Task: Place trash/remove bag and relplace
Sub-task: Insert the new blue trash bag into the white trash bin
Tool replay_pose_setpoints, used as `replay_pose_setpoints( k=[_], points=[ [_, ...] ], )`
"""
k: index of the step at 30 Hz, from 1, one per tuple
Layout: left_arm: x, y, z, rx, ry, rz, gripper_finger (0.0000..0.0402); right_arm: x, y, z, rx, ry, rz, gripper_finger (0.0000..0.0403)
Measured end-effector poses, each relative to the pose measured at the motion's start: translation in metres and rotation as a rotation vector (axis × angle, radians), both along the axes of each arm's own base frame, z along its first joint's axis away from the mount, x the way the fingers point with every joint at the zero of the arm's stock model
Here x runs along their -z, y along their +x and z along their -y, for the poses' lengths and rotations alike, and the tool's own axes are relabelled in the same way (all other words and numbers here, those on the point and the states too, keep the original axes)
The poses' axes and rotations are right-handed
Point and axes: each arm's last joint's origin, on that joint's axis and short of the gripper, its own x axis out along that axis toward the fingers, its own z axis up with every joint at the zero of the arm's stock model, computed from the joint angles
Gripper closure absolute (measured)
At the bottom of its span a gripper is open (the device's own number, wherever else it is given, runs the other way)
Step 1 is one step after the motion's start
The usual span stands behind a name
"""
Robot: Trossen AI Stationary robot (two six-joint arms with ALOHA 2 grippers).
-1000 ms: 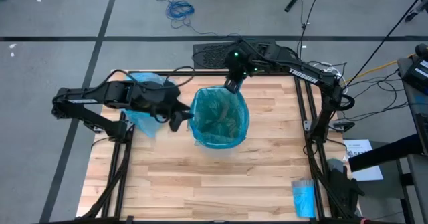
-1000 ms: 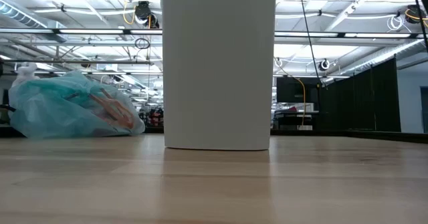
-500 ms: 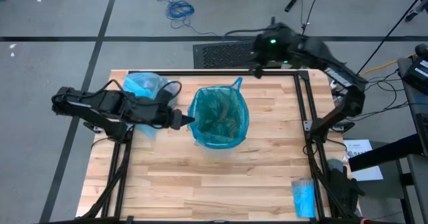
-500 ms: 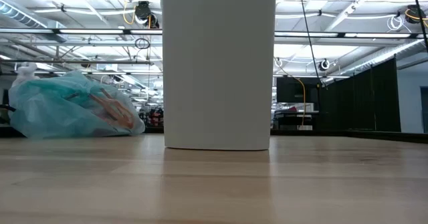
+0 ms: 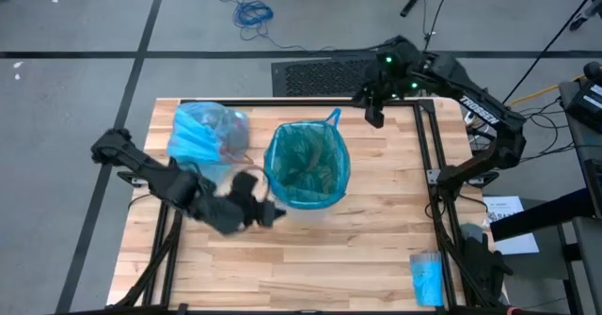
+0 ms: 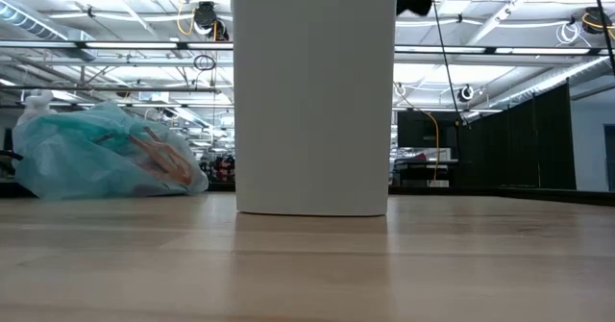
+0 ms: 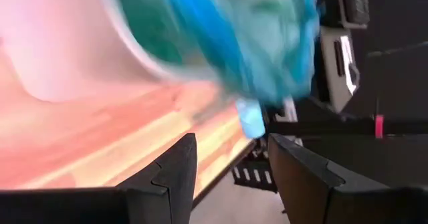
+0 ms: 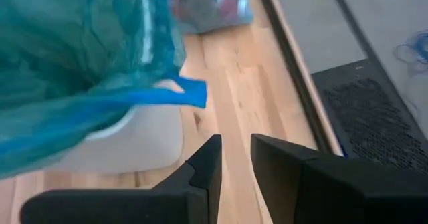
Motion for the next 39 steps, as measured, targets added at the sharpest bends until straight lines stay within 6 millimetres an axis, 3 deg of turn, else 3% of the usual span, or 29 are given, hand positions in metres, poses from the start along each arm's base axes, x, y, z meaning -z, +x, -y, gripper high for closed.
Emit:
replay_pose_setpoints(
  k=[5, 12, 15, 19, 28, 34, 39],
  points=[
    [0.004, 0.008, 0.025, -0.042, 0.039, 0.105, 0.0222, 0.014, 0.009, 0.000, -0.136, 0.079, 0.069, 0.0313],
    [0.024, 0.018, 0.048, -0.018, 0.061, 0.080, 0.0222, 0.000, 0.015, 0.001, -0.154, 0.010, 0.170, 0.0250],
    [0.035, 0.024, 0.051, -0.031, 0.073, 0.040, 0.0222, 0.005, 0.021, -0.002, -0.175, 0.034, 0.142, 0.0232],
    [0.046, 0.030, 0.047, -0.053, 0.096, -0.018, 0.0222, 0.020, 0.036, -0.005, -0.209, 0.079, 0.076, 0.0222],
    [0.061, 0.025, 0.038, -0.065, 0.135, -0.178, 0.0222, 0.029, 0.059, -0.019, -0.267, 0.076, 0.061, 0.0220],
    [0.063, 0.026, 0.028, -0.096, 0.177, -0.222, 0.0222, 0.046, 0.072, -0.012, -0.222, 0.109, 0.002, 0.0220],
    [0.065, 0.031, 0.009, -0.134, 0.265, -0.266, 0.0222, 0.058, 0.076, -0.008, -0.136, 0.136, -0.081, 0.0264]
  ],
)
